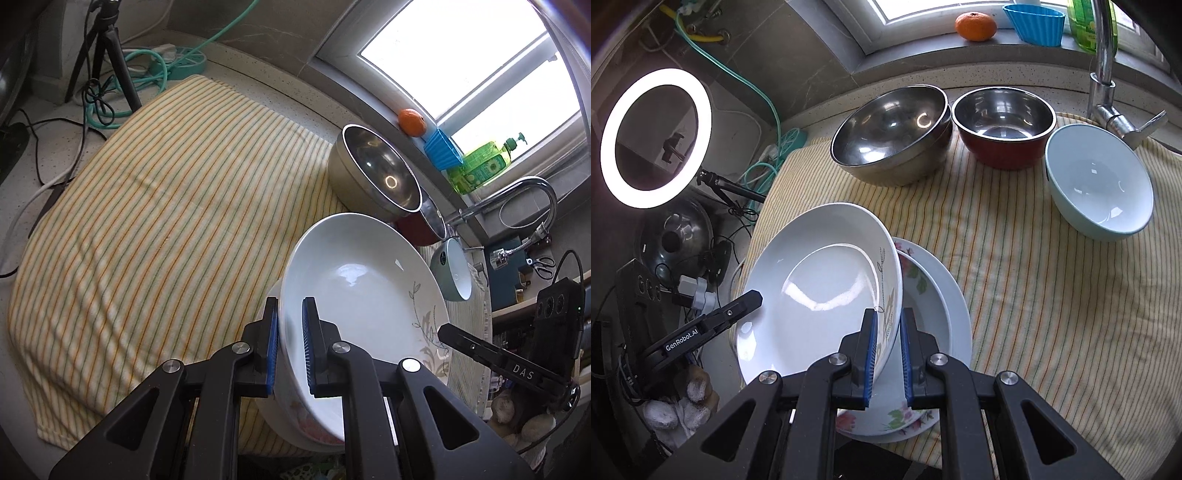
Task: Organize plates and bowls
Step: 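Carry the gold-leaf plate with both tools toward the flowered plate stack, then lower the gold-leaf plate onto the flowered plate stack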
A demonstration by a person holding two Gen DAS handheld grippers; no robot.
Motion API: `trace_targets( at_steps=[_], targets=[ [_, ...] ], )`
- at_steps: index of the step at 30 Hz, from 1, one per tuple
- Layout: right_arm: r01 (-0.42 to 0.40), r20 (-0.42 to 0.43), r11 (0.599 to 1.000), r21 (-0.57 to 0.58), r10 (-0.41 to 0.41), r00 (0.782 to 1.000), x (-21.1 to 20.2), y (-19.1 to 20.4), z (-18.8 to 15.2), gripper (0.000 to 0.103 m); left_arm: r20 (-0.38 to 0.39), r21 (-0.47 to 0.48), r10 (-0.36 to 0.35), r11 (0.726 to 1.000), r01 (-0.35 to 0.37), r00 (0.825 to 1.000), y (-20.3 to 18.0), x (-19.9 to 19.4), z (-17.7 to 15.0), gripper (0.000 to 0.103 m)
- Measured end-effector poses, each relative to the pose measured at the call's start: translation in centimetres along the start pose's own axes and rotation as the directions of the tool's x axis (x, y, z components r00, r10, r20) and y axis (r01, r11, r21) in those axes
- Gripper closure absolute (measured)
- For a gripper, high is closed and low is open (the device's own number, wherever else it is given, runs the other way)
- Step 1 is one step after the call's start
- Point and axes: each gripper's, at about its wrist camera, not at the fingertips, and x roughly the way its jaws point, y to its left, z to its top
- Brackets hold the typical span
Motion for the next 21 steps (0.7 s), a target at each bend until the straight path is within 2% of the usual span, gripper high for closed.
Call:
trace_targets(
  at_steps=[12,21],
  targets=[
    [0.014,-0.006,0.998,0.055,-0.013,1.0,0.0,-2.1,-2.0,0.092,-0.028,0.045,0.006,0.999,-0.004,1.0,-1.3,1.1,-1.3,0.093],
    [0.024,-0.011,0.999,0.039,-0.023,1.0,0.4,-1.8,-2.3,0.092,-0.036,0.053,0.019,0.998,-0.017,0.999,-1.1,1.6,-1.5,0.093]
  ],
)
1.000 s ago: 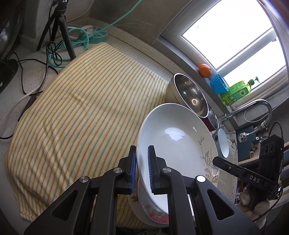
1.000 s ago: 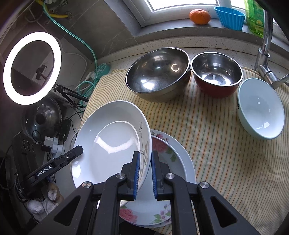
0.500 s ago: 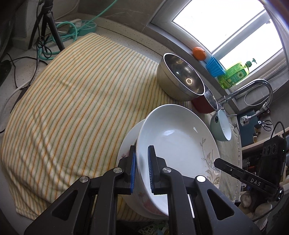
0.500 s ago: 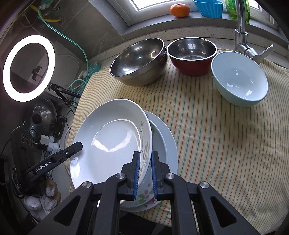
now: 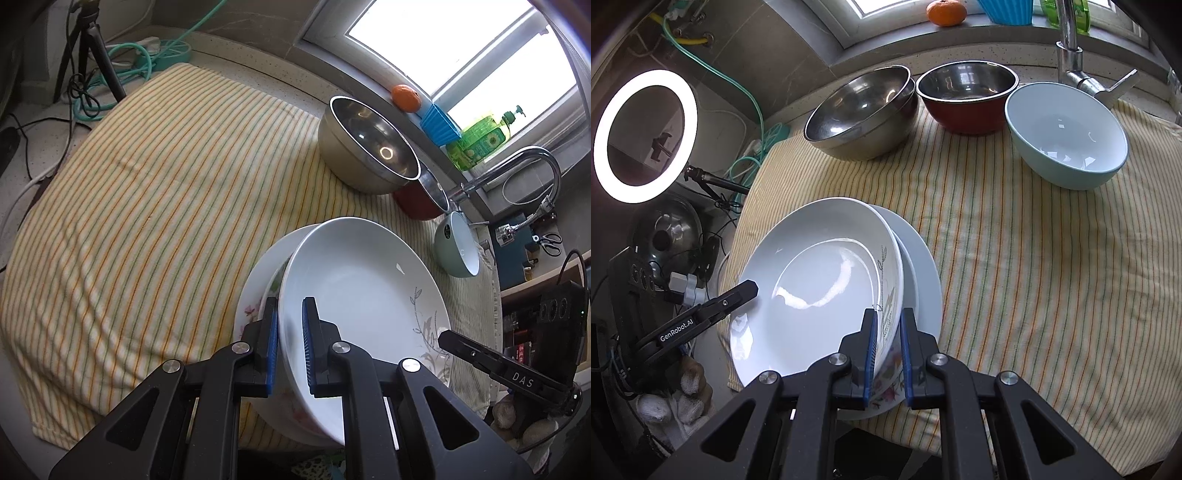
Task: Organize plates and bowls
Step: 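Lower the gold-leaf plate onto the flowered plate stack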
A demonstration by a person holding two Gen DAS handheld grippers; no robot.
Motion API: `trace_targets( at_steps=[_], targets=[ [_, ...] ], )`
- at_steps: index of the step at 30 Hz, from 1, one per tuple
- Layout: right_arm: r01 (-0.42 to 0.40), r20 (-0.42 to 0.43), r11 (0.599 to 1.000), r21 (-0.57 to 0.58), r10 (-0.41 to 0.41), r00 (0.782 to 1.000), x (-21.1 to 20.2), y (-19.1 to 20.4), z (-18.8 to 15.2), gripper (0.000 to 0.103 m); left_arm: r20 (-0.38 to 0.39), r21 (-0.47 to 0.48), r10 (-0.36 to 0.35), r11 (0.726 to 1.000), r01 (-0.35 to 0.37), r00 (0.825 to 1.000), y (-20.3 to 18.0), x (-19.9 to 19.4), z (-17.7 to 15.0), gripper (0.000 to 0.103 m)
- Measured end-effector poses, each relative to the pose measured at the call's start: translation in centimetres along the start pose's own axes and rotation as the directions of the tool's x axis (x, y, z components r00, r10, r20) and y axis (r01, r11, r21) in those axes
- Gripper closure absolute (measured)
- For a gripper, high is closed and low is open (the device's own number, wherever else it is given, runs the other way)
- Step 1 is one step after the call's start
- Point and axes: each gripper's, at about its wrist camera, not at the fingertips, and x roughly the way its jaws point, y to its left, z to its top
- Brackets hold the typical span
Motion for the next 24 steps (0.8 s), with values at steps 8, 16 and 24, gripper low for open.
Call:
trace_targets(
  at_steps=[8,16,24],
  targets=[
    [0.007,-0.013,1.0,-0.009,-0.007,1.0,0.4,0.0,-0.1,0.092,-0.007,0.007,0.005,1.0,-0.005,1.0,0.1,0.2,-0.2,0.093],
    [0.017,-0.028,1.0,-0.017,-0.017,0.999,1.2,0.1,-0.6,0.092,-0.019,0.019,0.016,1.0,-0.015,1.0,0.3,0.7,-0.3,0.093],
    [0.031,-0.045,0.999,-0.024,-0.032,0.998,1.7,0.0,-1.0,0.092,-0.017,0.047,0.023,0.999,-0.022,1.0,0.0,1.0,-0.4,0.093]
  ],
)
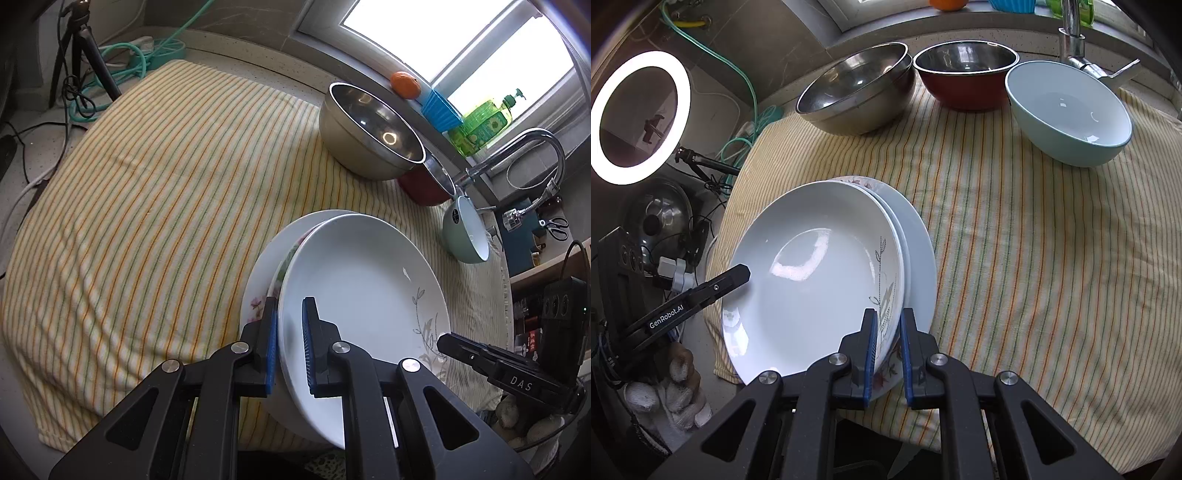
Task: Organize plates and bowls
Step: 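Lower the gold-leaf plate onto the flowered plate stack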
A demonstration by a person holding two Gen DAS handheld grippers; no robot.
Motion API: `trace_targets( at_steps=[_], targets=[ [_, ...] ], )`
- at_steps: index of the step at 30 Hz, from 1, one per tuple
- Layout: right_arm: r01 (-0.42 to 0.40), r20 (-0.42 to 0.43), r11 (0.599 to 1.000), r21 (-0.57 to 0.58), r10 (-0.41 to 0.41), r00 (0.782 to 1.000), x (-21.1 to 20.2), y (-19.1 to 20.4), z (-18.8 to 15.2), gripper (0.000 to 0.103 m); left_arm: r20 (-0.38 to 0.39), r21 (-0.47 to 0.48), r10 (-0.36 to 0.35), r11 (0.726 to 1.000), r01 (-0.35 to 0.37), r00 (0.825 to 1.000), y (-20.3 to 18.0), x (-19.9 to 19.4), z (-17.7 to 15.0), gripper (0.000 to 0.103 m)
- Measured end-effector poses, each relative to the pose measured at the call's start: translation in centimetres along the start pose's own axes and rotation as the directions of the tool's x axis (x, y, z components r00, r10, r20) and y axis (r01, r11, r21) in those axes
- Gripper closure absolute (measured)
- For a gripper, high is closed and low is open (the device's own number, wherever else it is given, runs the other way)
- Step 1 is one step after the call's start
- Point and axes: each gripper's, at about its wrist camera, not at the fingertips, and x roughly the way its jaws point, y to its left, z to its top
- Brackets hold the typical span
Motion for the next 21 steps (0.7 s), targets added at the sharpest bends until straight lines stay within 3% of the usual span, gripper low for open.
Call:
trace_targets(
  at_steps=[7,21],
  targets=[
    [0.048,0.0,0.998,-0.049,-0.048,0.999,0.14,0.8,-0.07,0.092,0.003,0.047,0.018,0.999,-0.018,1.0,-0.45,0.09,0.16,0.093],
    [0.037,-0.006,0.998,-0.054,-0.037,0.999,0.01,0.52,0.08,0.091,-0.008,0.106,0.039,0.994,-0.038,0.999,-0.48,-0.2,0.48,0.093]
  ],
)
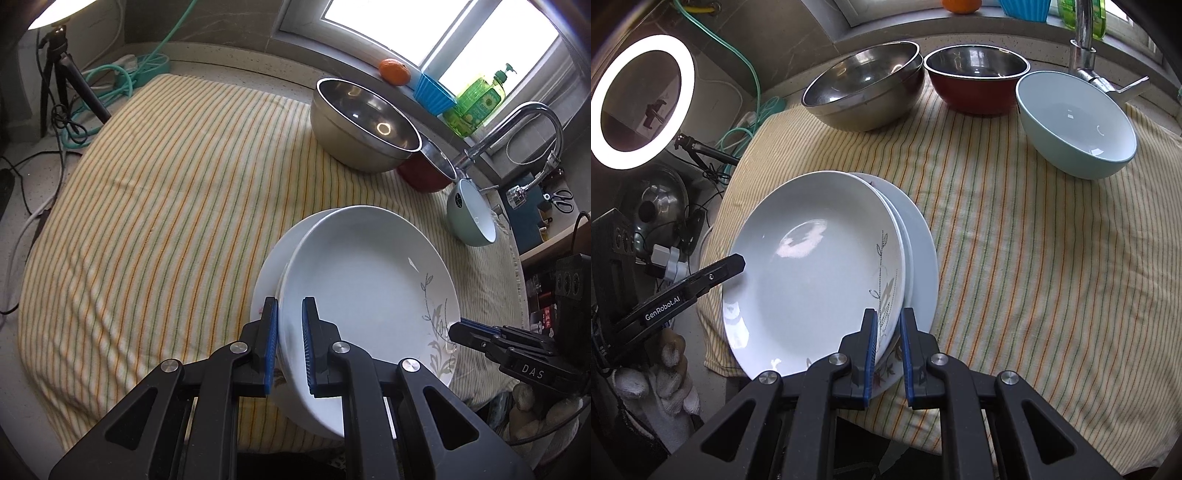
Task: Organize plates and bowls
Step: 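Lower the gold-leaf plate onto the flowered plate stack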
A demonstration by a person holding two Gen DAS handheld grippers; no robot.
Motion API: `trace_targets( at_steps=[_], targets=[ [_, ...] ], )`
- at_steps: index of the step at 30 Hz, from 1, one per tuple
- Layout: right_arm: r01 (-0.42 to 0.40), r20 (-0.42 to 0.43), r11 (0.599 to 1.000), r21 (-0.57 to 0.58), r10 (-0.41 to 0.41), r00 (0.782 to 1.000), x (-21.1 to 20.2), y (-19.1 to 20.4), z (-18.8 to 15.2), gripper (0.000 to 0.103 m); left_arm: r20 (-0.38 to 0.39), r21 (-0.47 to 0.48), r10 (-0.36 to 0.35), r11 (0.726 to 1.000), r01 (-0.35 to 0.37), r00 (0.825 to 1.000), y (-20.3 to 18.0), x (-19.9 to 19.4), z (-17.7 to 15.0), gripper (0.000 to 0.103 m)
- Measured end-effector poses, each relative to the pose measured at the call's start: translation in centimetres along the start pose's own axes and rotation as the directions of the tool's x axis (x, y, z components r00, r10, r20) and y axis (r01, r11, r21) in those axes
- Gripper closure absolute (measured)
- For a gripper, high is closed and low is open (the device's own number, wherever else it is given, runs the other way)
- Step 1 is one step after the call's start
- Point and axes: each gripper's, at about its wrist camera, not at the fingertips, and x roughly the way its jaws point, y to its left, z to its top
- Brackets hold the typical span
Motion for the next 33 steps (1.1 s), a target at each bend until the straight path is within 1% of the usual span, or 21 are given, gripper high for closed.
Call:
trace_targets(
  at_steps=[15,21,30,33],
  targets=[
    [0.009,0.002,1.0,0.002,-0.009,1.0,0.0,0.2,-0.2,0.091,-0.012,0.0,-0.005,1.0,0.005,1.0,0.1,-0.1,-0.3,0.093],
    [0.004,0.001,1.0,0.013,-0.004,1.0,0.2,0.0,-0.5,0.091,-0.001,0.021,0.025,0.999,-0.025,1.0,-0.1,-0.5,-0.4,0.093],
    [0.005,0.037,1.0,0.027,-0.006,0.999,-1.1,-0.4,-0.7,0.091,0.01,0.008,0.02,1.0,-0.02,1.0,0.1,-1.1,-0.3,0.093],
    [-0.008,0.048,0.999,0.041,0.006,0.999,-1.6,-0.7,-0.7,0.091,0.023,0.007,0.022,1.0,-0.022,1.0,0.2,-1.6,-0.3,0.092]
  ],
)
